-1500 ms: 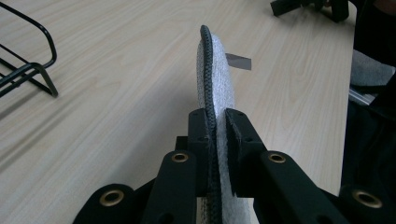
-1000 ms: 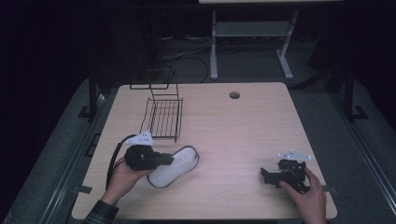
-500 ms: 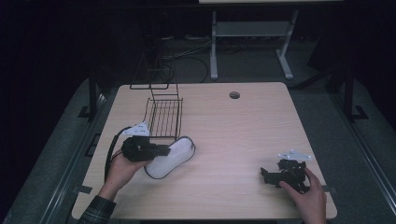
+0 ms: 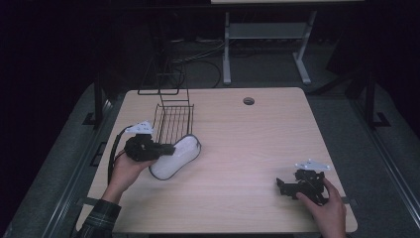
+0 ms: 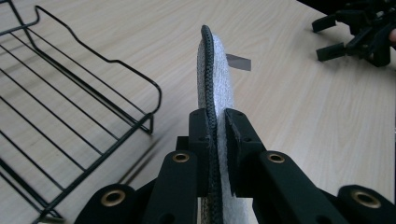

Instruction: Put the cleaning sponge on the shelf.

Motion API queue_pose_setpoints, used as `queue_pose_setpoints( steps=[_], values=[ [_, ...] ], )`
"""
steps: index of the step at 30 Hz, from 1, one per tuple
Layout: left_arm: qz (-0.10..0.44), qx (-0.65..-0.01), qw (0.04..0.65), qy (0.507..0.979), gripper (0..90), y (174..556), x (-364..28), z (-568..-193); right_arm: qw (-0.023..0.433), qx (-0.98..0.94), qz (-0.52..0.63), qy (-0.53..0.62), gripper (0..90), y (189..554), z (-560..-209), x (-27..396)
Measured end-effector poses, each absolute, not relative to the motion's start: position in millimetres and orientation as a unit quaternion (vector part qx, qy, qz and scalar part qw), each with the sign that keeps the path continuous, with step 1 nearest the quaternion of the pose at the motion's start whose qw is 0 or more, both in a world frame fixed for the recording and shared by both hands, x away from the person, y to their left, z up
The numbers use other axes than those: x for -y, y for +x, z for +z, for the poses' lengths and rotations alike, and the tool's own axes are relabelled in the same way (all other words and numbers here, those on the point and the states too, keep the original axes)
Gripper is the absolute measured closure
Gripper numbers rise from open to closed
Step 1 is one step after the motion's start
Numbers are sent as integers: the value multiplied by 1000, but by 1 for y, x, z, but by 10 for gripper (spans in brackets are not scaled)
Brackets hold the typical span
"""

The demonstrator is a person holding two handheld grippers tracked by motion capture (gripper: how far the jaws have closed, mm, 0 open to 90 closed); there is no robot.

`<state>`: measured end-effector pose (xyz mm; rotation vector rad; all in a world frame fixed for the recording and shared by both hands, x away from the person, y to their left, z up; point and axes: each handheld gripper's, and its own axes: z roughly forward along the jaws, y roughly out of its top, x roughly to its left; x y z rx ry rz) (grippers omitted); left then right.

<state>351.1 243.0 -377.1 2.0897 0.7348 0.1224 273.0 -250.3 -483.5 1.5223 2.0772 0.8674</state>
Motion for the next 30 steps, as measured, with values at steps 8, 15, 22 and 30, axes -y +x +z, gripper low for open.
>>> queue_pose_setpoints(
  steps=[8,15,22,30],
  values=[
    [55,-308,450,836,816,366,-251,-373,211,-747,312,548,0,273,-484,250],
    [61,-312,455,832,816,379,-256,-369,210,-747,312,548,0,273,-483,250],
    [67,-316,458,829,815,391,-261,-362,211,-747,312,547,0,273,-484,250],
    [76,-326,458,824,815,401,-271,-358,210,-747,312,548,0,273,-484,250]
  ],
)
